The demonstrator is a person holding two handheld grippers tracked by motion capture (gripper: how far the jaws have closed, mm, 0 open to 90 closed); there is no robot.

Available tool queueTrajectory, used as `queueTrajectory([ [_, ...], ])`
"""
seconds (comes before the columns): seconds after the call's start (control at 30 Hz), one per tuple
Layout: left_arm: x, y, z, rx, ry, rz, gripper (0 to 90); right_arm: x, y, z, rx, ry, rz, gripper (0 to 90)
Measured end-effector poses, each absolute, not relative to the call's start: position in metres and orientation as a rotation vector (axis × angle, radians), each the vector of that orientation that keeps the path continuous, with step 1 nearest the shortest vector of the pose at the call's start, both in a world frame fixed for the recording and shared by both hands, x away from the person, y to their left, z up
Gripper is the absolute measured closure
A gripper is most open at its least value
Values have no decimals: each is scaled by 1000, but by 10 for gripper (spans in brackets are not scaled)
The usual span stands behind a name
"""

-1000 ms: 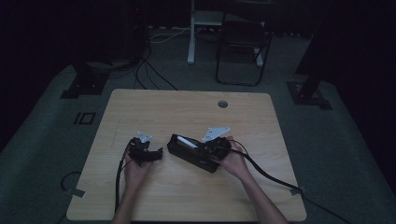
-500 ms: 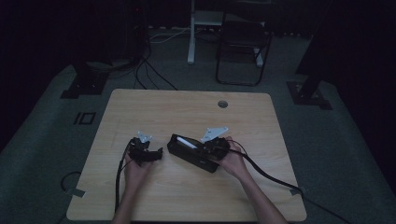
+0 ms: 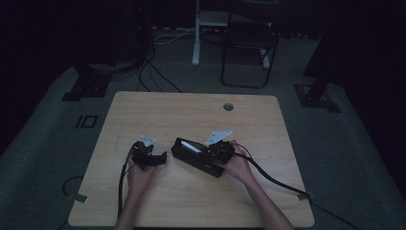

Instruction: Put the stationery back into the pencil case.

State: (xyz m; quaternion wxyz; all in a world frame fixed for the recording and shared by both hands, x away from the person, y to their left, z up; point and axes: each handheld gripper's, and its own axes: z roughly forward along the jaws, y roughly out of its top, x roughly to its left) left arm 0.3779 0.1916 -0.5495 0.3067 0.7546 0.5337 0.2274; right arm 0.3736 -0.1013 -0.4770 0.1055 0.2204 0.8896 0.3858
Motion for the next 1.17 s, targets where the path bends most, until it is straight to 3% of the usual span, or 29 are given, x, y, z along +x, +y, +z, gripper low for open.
queueTrajectory([
  [0.77,378,191,-550,1996,1412,602,124,372,-112,-460,701,2548,1207,500],
  [1.17,378,191,-549,1998,1412,602,124,365,-142,-437,780,2437,1250,455],
])
